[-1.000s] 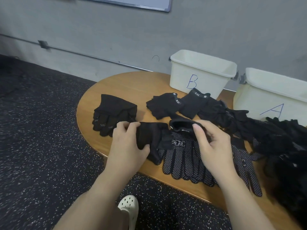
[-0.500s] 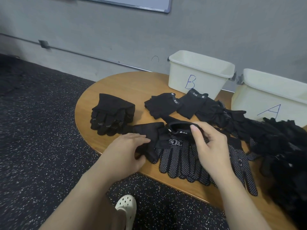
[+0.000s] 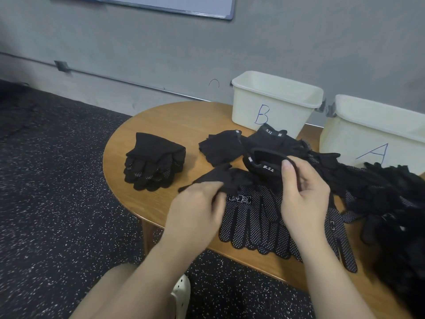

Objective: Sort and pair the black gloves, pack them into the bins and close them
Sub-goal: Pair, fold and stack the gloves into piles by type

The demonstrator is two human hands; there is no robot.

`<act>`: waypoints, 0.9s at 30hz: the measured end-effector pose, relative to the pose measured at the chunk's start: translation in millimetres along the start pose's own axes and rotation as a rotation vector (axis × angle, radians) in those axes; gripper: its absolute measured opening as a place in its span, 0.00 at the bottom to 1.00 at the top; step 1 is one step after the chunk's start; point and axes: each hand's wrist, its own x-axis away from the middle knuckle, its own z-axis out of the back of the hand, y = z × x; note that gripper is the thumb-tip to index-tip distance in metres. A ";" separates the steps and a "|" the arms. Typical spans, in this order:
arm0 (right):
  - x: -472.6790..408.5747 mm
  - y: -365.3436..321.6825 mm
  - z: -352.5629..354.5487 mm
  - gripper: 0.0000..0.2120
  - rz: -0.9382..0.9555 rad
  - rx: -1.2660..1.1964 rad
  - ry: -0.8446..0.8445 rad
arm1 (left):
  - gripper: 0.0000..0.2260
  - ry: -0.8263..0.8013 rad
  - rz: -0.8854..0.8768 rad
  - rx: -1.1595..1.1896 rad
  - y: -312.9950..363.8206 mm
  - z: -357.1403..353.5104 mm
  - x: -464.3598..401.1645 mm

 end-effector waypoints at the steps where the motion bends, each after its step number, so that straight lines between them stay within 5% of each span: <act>1: -0.4 0.2 -0.3 0.08 -0.007 -0.005 0.008 | 0.18 -0.063 -0.044 -0.031 3.7 -4.8 1.8; 5: -0.4 -0.5 -0.8 0.08 -0.021 -0.018 0.004 | 0.28 -0.235 -0.145 -0.184 10.2 -17.0 7.8; 9: 0.4 -3.3 -1.9 0.08 -0.018 -0.004 -0.009 | 0.22 -0.143 -0.130 -0.071 1.9 -12.3 1.8; 15: 0.0 -7.4 -6.7 0.09 -0.145 -0.131 0.006 | 0.10 0.059 0.155 0.408 -9.7 -2.7 -5.8; 22: -4.9 -14.5 -8.0 0.09 -0.513 -0.764 -0.113 | 0.29 -0.171 0.460 1.074 -19.7 -2.0 -18.7; 27: 3.1 -16.6 -22.0 0.17 -0.567 -0.829 -0.207 | 0.19 -0.230 0.418 1.324 -18.9 -4.3 -19.9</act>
